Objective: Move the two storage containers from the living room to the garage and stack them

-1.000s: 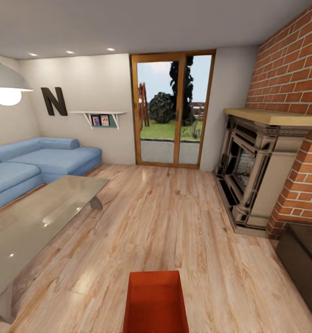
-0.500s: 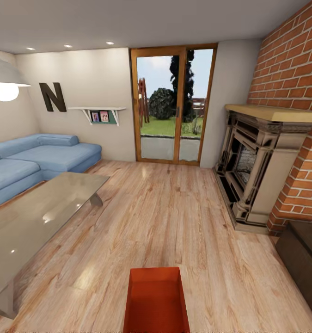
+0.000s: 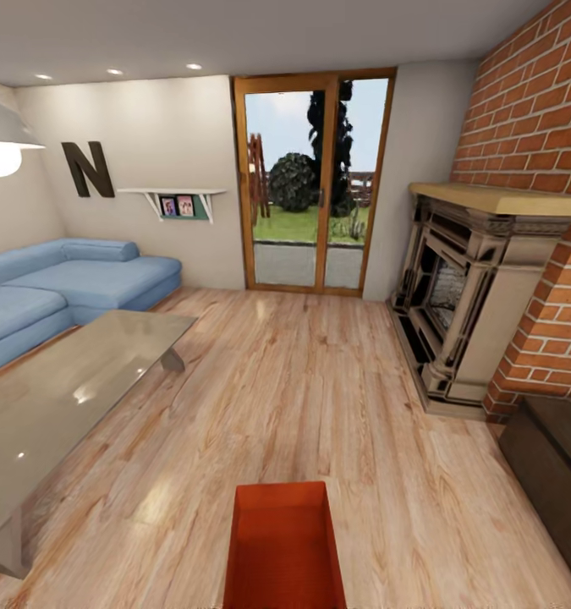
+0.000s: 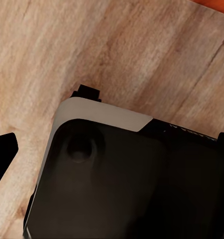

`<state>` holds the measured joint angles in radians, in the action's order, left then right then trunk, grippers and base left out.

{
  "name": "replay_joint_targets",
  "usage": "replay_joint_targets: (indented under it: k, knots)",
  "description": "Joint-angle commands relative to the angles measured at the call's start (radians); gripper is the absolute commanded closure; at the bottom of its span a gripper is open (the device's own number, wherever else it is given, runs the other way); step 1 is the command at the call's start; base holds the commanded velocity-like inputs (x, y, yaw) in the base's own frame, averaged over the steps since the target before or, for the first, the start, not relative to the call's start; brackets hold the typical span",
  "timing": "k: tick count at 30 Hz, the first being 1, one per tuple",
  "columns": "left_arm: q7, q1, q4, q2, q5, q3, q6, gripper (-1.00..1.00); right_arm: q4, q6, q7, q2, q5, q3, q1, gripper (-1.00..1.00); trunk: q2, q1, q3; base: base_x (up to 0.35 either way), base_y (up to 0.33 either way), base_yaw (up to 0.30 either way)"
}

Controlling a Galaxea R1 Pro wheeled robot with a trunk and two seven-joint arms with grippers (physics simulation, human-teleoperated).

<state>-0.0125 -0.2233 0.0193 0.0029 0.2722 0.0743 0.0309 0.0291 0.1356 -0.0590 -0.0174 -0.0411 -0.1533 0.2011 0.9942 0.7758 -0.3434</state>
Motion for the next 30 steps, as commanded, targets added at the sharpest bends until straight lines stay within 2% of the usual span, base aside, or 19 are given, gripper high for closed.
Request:
replay_joint_targets:
  k: [1, 18, 30]
  knots:
    - [-0.001, -0.001, -0.001, 0.0, 0.001, 0.007, 0.003, -1.0, 0.003, 0.007, -0.002, 0.001, -0.005, -0.008, 0.001, -1.0, 0.001, 0.0, -0.003, 0.0, 0.0, -0.089]
    - [-0.001, -0.001, -0.002, -0.001, 0.0, 0.007, 0.003, -1.0, 0.003, 0.01, -0.002, 0.001, 0.005, -0.009, 0.001, -1.0, 0.001, 0.0, -0.03, 0.0, 0.0, -0.057]
    - [-0.001, -0.001, -0.002, -0.001, 0.002, 0.007, 0.003, -1.0, 0.003, 0.003, 0.0, 0.001, 0.007, -0.011, 0.001, -1.0, 0.001, 0.0, -0.048, 0.0, 0.0, 0.073]
